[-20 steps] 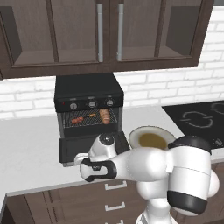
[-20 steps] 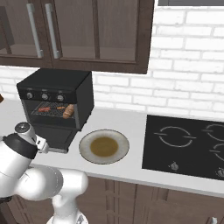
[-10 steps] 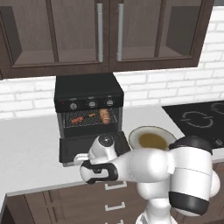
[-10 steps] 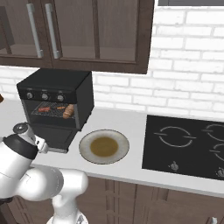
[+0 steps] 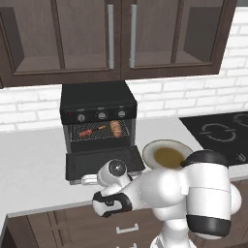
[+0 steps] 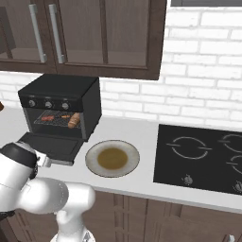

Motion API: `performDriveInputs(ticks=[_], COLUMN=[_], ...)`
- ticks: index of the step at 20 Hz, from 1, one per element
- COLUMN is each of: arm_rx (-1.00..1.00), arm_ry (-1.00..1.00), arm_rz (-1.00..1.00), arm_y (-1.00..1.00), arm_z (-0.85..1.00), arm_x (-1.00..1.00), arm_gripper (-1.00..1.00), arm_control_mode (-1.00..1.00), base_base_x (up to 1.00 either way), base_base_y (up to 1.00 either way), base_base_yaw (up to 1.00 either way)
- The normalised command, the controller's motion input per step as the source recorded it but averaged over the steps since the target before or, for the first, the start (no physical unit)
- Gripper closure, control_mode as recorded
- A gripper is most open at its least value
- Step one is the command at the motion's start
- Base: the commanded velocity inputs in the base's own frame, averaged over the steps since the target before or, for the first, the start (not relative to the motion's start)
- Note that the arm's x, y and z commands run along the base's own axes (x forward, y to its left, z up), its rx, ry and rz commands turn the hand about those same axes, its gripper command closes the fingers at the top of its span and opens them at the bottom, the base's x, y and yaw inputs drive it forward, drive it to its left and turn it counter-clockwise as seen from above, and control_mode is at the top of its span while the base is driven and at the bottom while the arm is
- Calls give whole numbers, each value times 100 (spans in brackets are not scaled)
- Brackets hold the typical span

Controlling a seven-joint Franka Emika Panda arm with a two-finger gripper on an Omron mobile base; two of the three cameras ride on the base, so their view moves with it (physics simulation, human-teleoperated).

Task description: Pick up the kebab skewer and baguette bread, and place them inside the toaster oven. Close the toaster oven door and start by setting the timer.

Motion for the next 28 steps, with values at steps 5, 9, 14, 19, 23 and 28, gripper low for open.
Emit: performDriveInputs(ticks=[5, 9, 14, 19, 23, 28], arm_rx=[0, 0, 0, 0, 0, 0], arm_ry=[-15, -6, 0, 0, 0, 0], arm_rz=[0, 0, 0, 0, 0, 0], arm_y=[0, 0, 0, 0, 0, 0], arm_z=[37, 73, 92, 92, 69, 37], arm_x=[27, 22, 25, 23, 11, 2], arm_gripper=[-100, -100, -100, -100, -100, -100], arm_control_mode=[-100, -100, -100, -100, -100, -100], base_base_x=[0, 0, 0, 0, 0, 0], base_base_y=[0, 0, 0, 0, 0, 0], base_base_yaw=[0, 0, 0, 0, 0, 0])
